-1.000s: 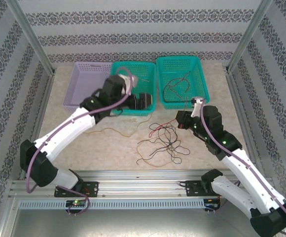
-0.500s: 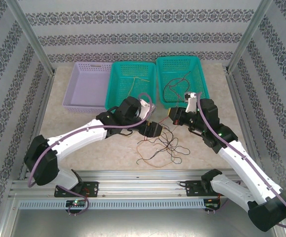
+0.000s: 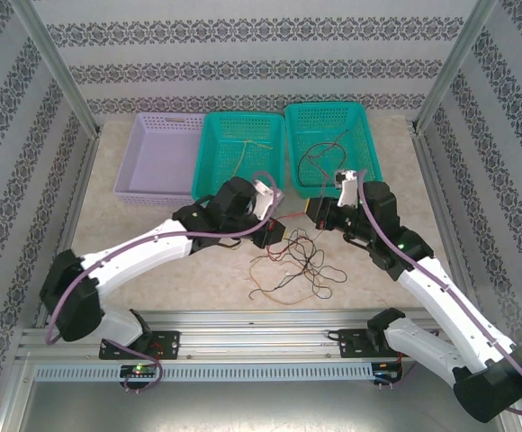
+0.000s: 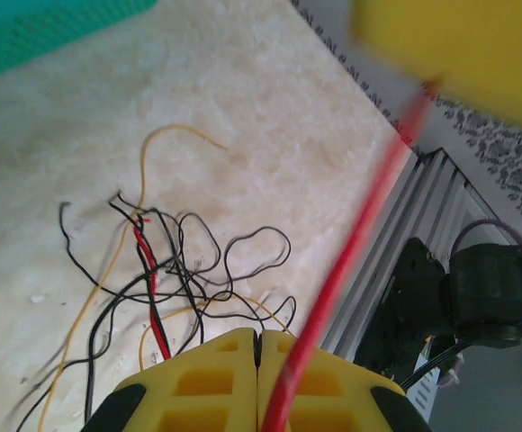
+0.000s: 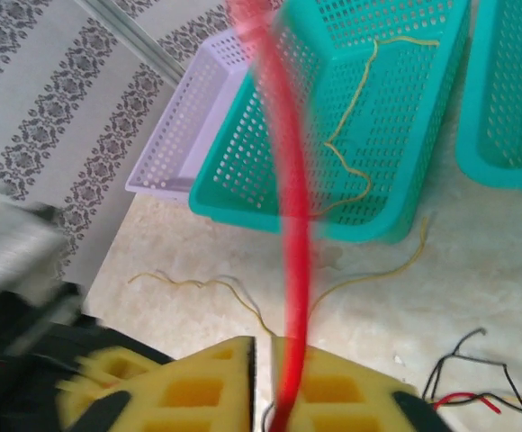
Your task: Untangle the cables
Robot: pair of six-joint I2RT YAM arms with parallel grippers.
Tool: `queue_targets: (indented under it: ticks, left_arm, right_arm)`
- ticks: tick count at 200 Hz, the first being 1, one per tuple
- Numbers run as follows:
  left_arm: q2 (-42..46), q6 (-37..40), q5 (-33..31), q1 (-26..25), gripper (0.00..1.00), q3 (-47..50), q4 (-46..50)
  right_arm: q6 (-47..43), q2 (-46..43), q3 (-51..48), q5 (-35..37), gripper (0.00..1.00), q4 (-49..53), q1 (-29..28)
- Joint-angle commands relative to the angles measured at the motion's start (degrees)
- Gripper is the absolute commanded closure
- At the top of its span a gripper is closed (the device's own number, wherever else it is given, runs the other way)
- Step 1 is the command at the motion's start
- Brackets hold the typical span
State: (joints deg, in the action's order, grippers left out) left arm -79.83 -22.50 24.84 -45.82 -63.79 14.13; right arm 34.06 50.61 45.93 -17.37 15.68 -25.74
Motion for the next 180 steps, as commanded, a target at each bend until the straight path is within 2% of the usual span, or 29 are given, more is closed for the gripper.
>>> queue_targets:
  ticks: [1,23,68,87,121,180]
  left_arm:
    - [5.54,-2.3,-7.09,-0.58,1.0,1.19,0.65]
    - [7.07,-5.47,-9.26,-0.52,1.0,1.31,1.72]
    - [8.58,-9.74,-14.49,-0.15,1.0,-0.33,3.26]
    - [8.56,-10.9,-14.88,0.53,1.0,-1.01,3.61]
    - [9.59,-13.49,-14.93,1.26,1.0,-1.55,3.12]
    - [11.78,-17.45,-12.95,1.35,1.0,-1.15,2.01]
  right_arm:
    - [-1.46,-1.75,-4.68,3.4,0.67,1.01,1.21]
    - [-1.35,-2.95,-9.66,2.63,0.56,-2.14,2.44]
    - [0.33,-1.83,-19.32,-1.34,0.51,-13.31,0.5]
    - [-0.05,-1.51,-22.0,2.09,0.5,-15.71,-3.15]
    - [-2.29,3.49,-22.03,8.14,0.54,-17.09,-9.36]
    - [-5.08,11.19,-20.16,19.34,0.59,-19.9,-13.36]
